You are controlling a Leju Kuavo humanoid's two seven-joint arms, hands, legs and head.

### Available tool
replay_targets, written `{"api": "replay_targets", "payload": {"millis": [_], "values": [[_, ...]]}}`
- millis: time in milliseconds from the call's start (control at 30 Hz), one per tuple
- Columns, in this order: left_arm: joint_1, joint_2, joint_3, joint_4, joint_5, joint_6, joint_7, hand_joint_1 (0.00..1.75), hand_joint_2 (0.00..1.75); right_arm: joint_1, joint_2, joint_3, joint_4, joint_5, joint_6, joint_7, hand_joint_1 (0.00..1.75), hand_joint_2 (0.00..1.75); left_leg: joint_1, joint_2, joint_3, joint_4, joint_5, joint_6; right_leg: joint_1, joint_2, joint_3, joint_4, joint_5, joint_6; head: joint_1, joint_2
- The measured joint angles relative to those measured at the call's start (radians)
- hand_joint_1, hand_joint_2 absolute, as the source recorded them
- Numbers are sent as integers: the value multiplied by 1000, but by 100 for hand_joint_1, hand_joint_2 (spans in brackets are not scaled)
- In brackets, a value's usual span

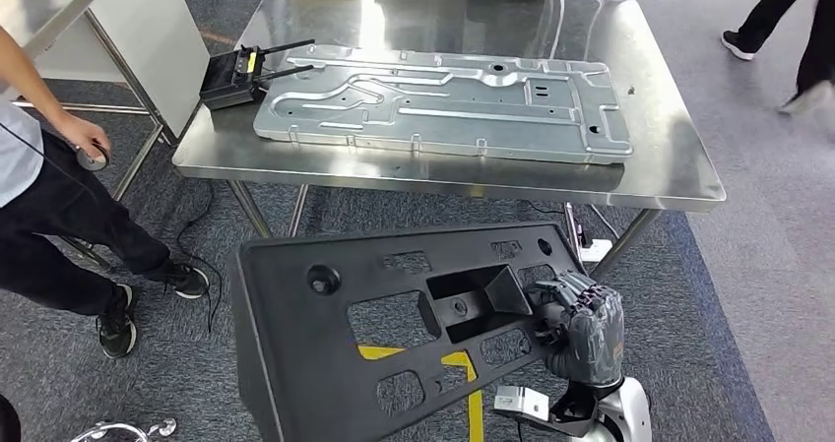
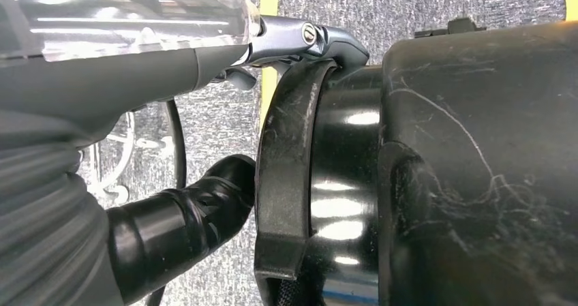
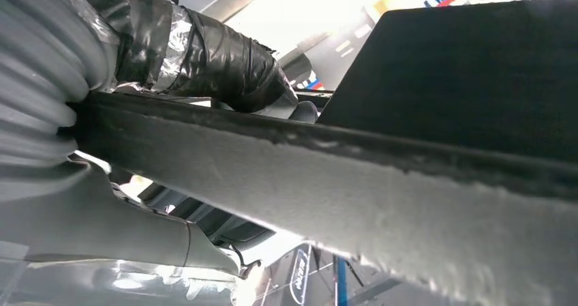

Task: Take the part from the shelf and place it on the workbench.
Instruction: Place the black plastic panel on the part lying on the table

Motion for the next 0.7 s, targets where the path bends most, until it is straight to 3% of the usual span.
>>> {"api": "replay_targets", "payload": {"millis": [100,133,167,200,267,333,433,500,633,667,700], "values": [[0,0,0,0,0,-1,-1,0,175,1,0,2,1,-5,0,0,175,175,2,-1,1,-3,4,7,-3,10,-86,182,-87,5,1,0],[0,0,0,0,0,-1,-1,0,175,2,0,3,2,-6,0,0,175,175,2,-2,1,-3,4,7,-4,10,-111,231,-99,6,1,0],[0,-1,0,0,0,-1,-1,0,175,2,0,4,3,-7,0,0,175,175,2,-4,1,-2,3,7,-5,10,-121,246,-92,6,1,0],[0,-1,0,0,0,-1,-1,0,175,2,0,4,4,-8,0,0,175,175,2,-7,3,-1,2,6,-5,10,-110,219,-66,5,1,0],[-1,-2,0,0,0,-1,-1,0,175,1,0,5,4,-8,0,0,175,175,2,-12,6,2,-4,0,-5,11,-45,82,2,0,1,0],[-1,-2,0,0,0,-1,0,0,175,1,0,6,5,-8,-1,0,175,175,-1,-15,4,8,-10,-9,-2,14,0,-15,30,-6,1,0],[-1,-2,0,0,0,-1,-1,0,175,1,0,6,6,-10,-1,2,175,175,-2,-16,2,8,-15,-23,-1,15,6,-30,27,-16,0,0],[-1,-1,0,0,0,-1,-1,0,175,0,1,7,6,-12,-1,4,175,175,-2,-13,-8,38,-37,-35,-6,12,11,-36,27,-28,-1,0],[-10,1,-1,0,0,1,-9,0,175,0,2,7,6,-15,-1,8,175,175,-3,-8,-105,262,-142,-48,-4,4,19,-37,21,-42,-3,0],[-11,1,-1,0,0,1,-9,0,175,0,2,7,6,-15,-1,8,175,175,-4,-7,-113,285,-140,-48,-2,3,21,-37,20,-43,-3,0],[-11,1,-1,0,0,1,-7,0,175,0,2,7,6,-15,-1,8,175,175,-4,-6,-104,269,-118,-47,-1,4,24,-37,18,-43,-3,0]]}}
